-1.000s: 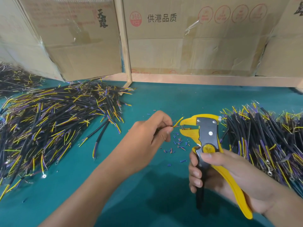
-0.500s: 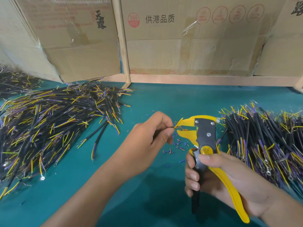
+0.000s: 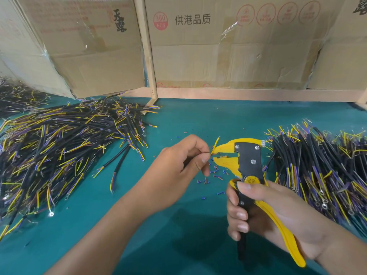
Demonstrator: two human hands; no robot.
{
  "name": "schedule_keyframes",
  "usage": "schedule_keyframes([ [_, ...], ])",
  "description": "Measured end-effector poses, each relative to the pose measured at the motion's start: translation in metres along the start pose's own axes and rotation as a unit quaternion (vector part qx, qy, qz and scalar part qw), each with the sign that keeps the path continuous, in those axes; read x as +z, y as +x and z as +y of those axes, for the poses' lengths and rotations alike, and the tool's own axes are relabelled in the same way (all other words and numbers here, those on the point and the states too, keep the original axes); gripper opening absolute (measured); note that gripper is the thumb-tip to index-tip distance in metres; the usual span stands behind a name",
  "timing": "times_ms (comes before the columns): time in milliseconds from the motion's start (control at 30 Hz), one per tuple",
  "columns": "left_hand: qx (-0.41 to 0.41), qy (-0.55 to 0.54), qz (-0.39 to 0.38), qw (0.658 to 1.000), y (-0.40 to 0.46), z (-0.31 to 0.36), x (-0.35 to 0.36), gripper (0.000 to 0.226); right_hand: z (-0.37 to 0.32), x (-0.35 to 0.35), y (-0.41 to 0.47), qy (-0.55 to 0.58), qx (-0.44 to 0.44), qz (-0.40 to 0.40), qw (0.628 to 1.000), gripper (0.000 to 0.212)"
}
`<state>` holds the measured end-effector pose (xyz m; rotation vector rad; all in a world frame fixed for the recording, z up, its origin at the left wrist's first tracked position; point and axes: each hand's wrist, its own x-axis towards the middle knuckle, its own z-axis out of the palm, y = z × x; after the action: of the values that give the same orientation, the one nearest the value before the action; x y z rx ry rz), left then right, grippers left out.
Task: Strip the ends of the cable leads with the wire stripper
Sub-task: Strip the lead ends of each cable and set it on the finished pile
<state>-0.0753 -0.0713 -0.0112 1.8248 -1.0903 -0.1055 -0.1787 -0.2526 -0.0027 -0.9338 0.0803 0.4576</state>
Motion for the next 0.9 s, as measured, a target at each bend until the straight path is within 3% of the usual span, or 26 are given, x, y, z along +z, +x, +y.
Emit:
schedule_keyframes([
  [33, 0.002, 0.0, -0.002, 1.0, 0.0, 0.0, 0.0, 0.01, 0.022, -0.012, -0.007, -0.055, -0.081, -0.042, 0.994, 0.032],
  [100, 0.002, -0.001, -0.004, 1.0, -0.001, 0.0, -0.001, 0.01, 0.023, -0.012, -0.012, -0.044, -0.061, 0.015, 0.997, 0.033],
  [500, -0.003, 0.003, -0.018, 1.0, -0.001, -0.006, 0.0, 0.01, 0.027, -0.011, -0.012, -0.103, -0.061, 0.097, 0.988, 0.049],
  [900, 0.035, 0.032, -0.053, 0.997, 0.001, -0.014, -0.016, 0.011, 0.025, -0.004, -0.016, -0.142, -0.054, 0.109, 0.982, 0.052],
])
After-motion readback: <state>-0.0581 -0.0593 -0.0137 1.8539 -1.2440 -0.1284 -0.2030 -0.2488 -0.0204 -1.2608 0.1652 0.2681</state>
